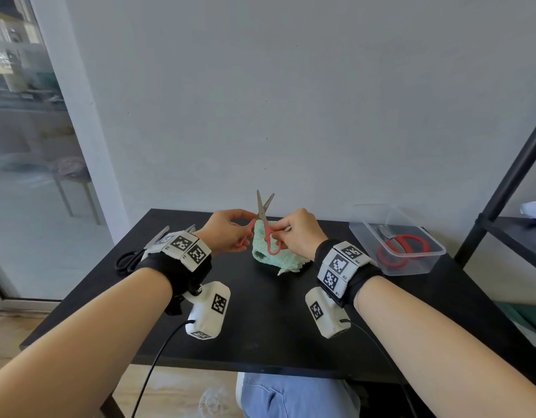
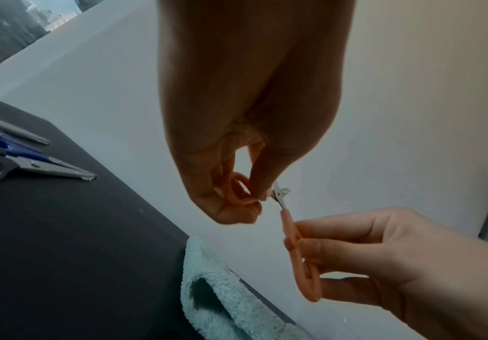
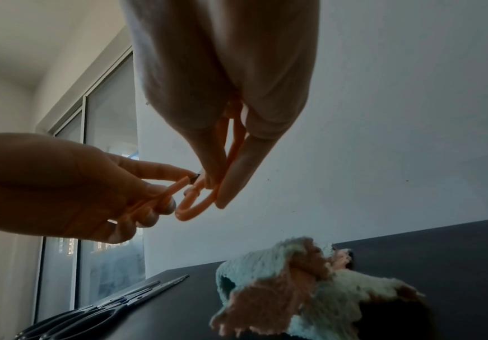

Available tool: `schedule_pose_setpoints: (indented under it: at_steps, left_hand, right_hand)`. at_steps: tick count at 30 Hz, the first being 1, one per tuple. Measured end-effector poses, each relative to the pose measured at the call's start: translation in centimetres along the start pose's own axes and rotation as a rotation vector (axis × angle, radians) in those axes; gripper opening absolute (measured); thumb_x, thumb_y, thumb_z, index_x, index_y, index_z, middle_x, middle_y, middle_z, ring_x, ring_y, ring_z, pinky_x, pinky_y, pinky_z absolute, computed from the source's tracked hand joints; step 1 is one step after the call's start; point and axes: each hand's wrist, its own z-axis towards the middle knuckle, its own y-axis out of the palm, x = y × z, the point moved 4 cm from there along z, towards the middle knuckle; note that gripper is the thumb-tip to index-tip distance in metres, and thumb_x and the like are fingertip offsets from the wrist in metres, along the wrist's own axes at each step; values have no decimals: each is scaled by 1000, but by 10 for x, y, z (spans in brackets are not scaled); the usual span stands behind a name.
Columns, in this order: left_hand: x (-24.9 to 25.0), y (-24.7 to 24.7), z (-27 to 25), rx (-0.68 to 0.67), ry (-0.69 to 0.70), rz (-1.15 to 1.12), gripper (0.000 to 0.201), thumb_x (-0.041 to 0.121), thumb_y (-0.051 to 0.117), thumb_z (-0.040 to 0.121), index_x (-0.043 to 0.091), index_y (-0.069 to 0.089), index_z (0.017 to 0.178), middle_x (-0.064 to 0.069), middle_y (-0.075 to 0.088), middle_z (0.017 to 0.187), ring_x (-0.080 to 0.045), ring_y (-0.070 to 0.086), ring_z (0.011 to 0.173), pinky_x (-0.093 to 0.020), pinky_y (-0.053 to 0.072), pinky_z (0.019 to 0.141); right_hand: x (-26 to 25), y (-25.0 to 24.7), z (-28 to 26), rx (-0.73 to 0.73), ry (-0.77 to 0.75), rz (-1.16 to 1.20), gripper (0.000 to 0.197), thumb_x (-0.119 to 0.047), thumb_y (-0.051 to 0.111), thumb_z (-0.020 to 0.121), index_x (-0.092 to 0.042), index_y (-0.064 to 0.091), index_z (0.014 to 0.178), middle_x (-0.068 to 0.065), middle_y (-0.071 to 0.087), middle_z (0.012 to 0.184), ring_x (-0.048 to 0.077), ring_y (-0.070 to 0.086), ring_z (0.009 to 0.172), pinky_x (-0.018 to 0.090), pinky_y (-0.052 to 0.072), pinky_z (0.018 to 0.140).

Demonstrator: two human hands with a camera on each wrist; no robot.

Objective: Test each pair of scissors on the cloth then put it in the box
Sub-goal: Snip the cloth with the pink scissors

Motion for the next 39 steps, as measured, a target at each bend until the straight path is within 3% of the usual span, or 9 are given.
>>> schedule_pose_setpoints:
  at_steps: [4,9,13,18,21,23,28,33,39]
  left_hand:
    - [2,-7,3,-29,-6,95,18,21,62,92,17,63,109,-8,57,73,-8,50,47,-18,47,49]
    - [3,-15,4,-89,-18,203,20,20,61,92,19,63,112,-5,57,73,-11,49,55,-16,44,48]
    - [3,-19,7,-111,-40,231,17,15,61,92,21,65,108,-4,57,73,-11,47,58,-15,43,48]
    - [-4,-22,17,31,-66,-211,18,4,64,87,3,64,105,-7,60,77,-6,56,54,-13,46,50]
    - [-8,-20,19,100,-147,-458,5,2,64,87,4,68,88,-7,66,82,-7,62,66,-13,51,56]
    - [-11,-17,19,100,-173,-534,11,6,66,86,3,69,96,-7,69,90,-11,65,79,-15,55,61]
    - [-11,-1,16,58,-171,-622,23,10,65,88,4,64,110,-14,70,104,-20,69,91,-24,59,63]
    - [-12,5,13,46,-163,-577,27,8,65,87,5,62,114,-10,71,101,-15,72,74,-23,56,56]
    - [-21,-10,7,69,-177,-542,28,5,64,87,2,62,114,-15,71,98,-18,72,68,-25,57,55]
  right_hand:
    - [-3,-5,-1,-30,-20,-28,19,-1,65,85,-9,75,99,6,74,89,22,70,77,37,59,79]
    - [-4,-8,-4,-91,-43,-87,20,-2,63,87,-8,74,102,5,72,93,5,62,66,32,57,82]
    - [-3,-8,-6,-114,-40,-82,20,-1,63,87,-8,74,102,4,71,94,6,63,68,32,57,82]
    - [-1,-7,-7,-14,4,42,17,-4,68,83,-8,75,98,9,74,92,20,71,79,35,59,79]
    - [-4,-4,-9,-3,48,196,20,1,69,82,2,71,101,9,73,85,12,71,69,27,60,71]
    - [-8,-2,-11,-8,52,265,19,3,69,81,6,69,100,-1,69,73,4,68,60,21,59,66]
    - [-15,2,-15,-22,39,297,18,-2,74,78,1,72,95,2,67,74,15,68,69,29,60,73]
    - [-24,-2,-24,-75,-20,235,12,-7,74,79,-7,75,91,11,71,84,10,65,66,20,58,67]
    - [-7,-16,-27,-168,-29,-65,24,-16,79,75,-10,73,97,1,67,83,5,58,65,18,48,63]
